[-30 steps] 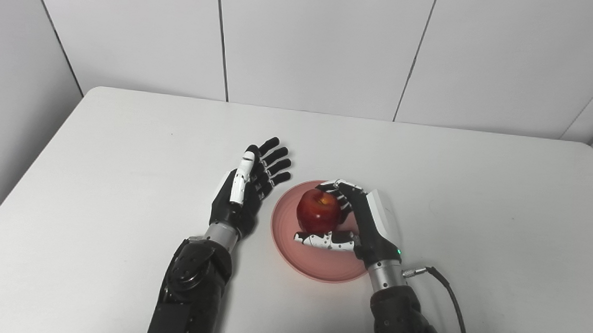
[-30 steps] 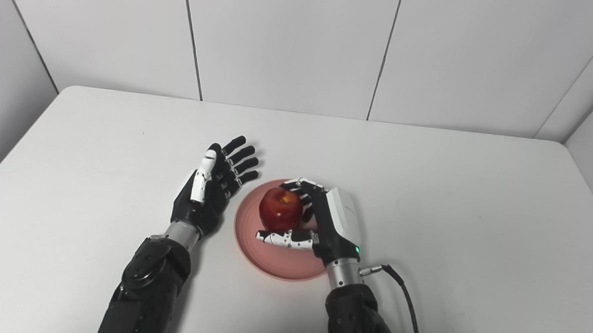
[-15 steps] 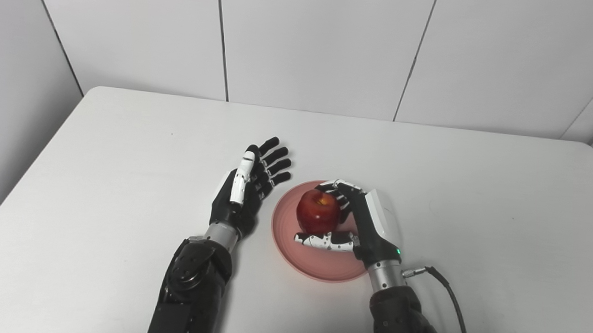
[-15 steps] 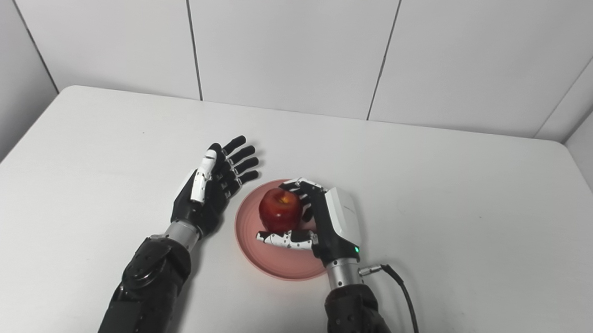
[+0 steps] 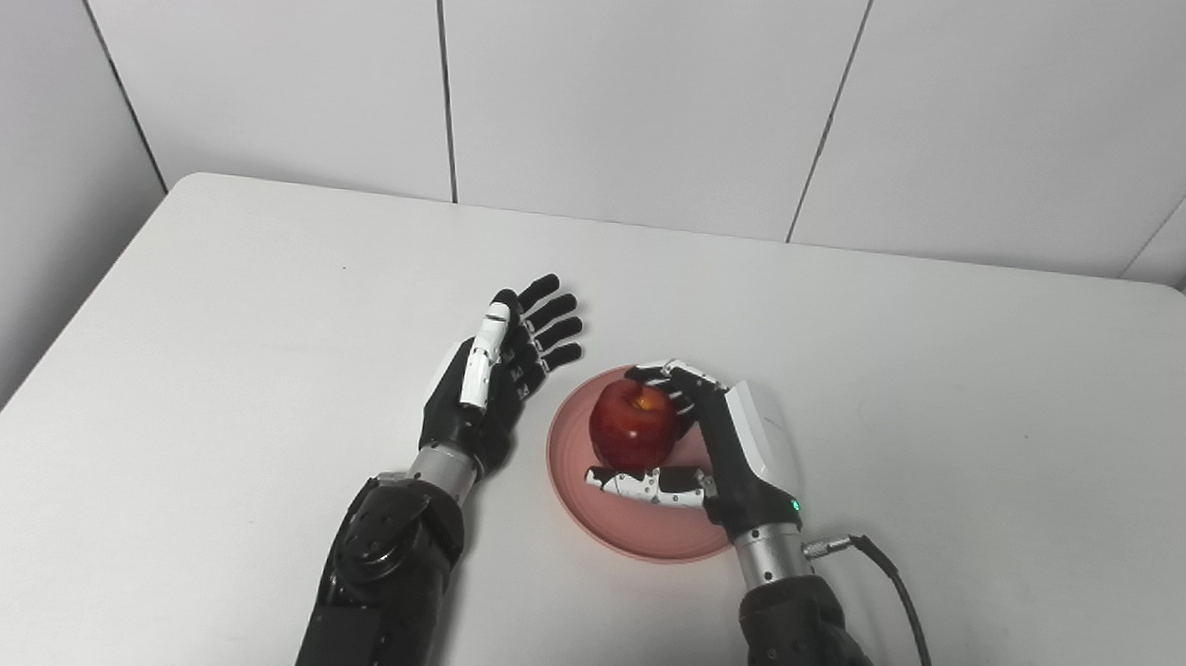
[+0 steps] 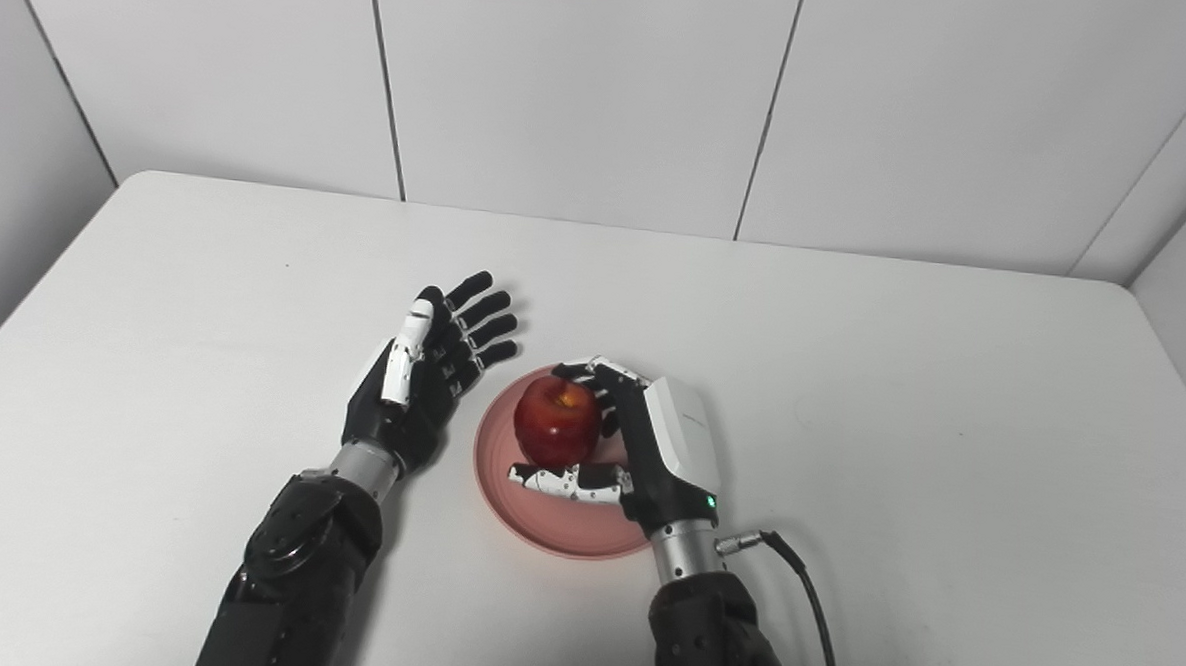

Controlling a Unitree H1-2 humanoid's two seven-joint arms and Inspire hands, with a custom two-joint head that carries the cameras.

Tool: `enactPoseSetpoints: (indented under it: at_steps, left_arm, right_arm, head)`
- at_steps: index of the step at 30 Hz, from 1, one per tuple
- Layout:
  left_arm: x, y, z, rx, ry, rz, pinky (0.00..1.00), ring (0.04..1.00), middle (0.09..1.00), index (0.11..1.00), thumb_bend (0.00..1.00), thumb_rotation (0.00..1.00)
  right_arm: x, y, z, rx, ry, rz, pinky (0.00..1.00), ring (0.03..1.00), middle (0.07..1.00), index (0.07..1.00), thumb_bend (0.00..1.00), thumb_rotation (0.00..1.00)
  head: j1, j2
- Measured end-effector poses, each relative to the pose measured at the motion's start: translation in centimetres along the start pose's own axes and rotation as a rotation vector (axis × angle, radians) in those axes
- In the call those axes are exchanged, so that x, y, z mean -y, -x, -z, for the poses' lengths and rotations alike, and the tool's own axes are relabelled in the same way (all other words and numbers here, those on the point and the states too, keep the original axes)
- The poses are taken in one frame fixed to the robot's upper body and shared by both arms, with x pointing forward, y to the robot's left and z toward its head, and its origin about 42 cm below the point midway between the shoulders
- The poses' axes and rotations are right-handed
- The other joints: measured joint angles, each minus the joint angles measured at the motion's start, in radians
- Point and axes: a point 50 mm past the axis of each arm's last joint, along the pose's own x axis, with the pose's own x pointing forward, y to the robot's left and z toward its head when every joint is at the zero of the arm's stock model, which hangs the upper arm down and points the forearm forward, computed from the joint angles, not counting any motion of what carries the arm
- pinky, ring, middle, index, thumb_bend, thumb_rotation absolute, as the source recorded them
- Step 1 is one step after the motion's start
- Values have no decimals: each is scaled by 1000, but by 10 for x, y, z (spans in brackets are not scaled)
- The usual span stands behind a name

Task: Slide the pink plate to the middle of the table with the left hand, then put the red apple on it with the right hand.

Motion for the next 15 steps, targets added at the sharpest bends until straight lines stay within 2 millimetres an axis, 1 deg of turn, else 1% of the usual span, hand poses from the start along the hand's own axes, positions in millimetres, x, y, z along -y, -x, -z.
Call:
enactPoseSetpoints:
  at_steps: [4,6,15]
  left_arm:
    - [0,0,0,0,0,0,812,828,838,825,353,1000]
    - [0,0,0,0,0,0,806,822,832,819,346,1000]
    - [0,0,0,-1,-8,-2,816,820,828,816,335,1000]
  right_arm:
    - [1,0,-3,10,-10,-26,553,620,659,673,1000,291]
    - [0,0,-3,10,-10,-34,594,657,691,697,1000,329]
    - [3,-1,-8,28,3,-51,645,704,741,753,1000,416]
  head:
    - [2,0]
    - [-2,0]
    - [-5,0]
